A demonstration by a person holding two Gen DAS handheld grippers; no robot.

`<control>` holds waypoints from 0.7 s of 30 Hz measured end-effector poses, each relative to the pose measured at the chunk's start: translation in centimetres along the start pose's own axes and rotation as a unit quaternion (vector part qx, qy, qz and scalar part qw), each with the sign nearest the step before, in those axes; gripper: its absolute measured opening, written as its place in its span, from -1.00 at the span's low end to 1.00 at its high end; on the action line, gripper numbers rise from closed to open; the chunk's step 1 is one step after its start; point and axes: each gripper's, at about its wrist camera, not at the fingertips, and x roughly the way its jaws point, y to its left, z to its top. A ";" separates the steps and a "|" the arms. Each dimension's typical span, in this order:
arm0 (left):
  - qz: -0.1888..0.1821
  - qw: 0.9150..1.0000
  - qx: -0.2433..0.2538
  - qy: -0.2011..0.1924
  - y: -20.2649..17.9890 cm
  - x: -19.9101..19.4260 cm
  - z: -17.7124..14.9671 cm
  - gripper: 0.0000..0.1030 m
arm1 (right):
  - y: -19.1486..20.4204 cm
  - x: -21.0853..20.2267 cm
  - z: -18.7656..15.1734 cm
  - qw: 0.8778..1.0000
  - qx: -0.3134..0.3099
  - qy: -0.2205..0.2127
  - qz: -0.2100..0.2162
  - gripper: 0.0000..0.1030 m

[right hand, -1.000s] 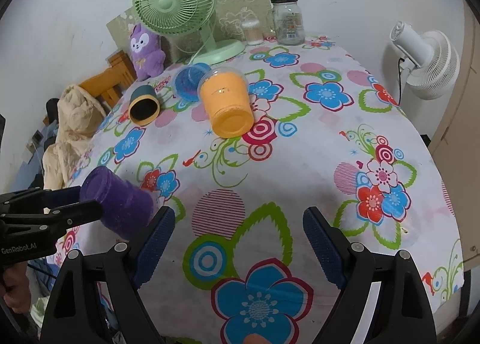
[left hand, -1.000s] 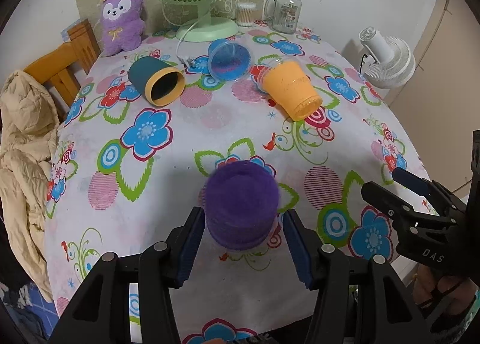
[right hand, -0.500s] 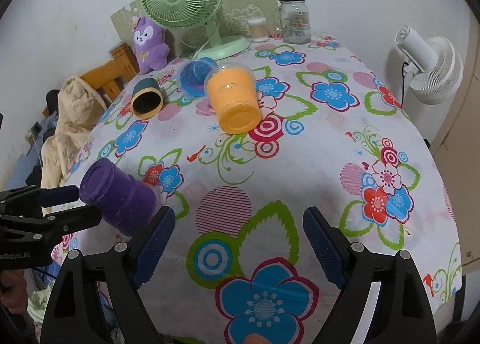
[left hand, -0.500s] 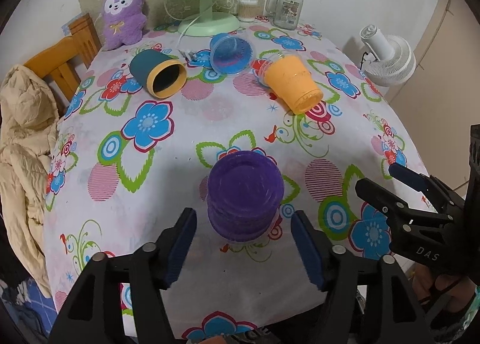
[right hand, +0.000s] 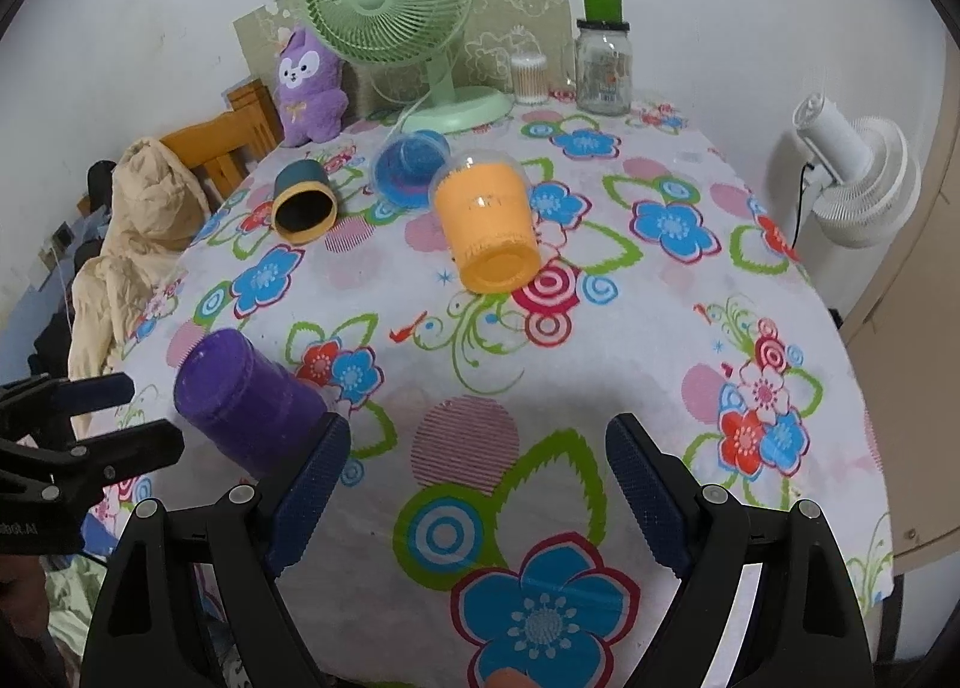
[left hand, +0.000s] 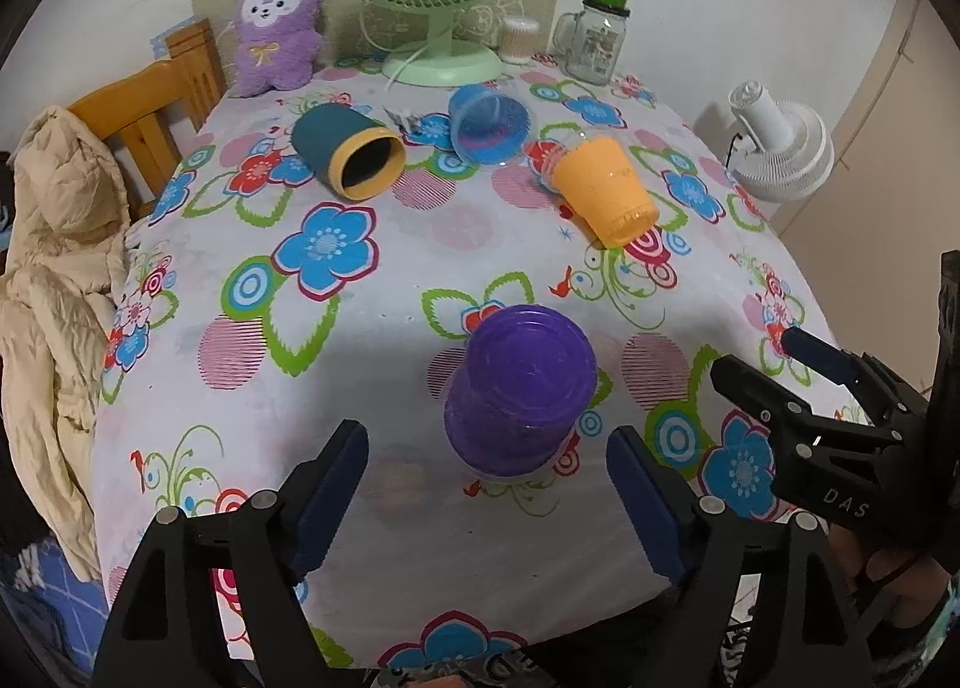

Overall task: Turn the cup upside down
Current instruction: 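Open the left tool to release the inverted purple cup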

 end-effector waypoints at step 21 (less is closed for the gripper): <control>0.034 0.987 -0.063 -0.141 2.6 -3.5 -1.9 0.81 | 5.3 -4.4 3.6 0.995 -0.053 -0.086 -0.019 0.89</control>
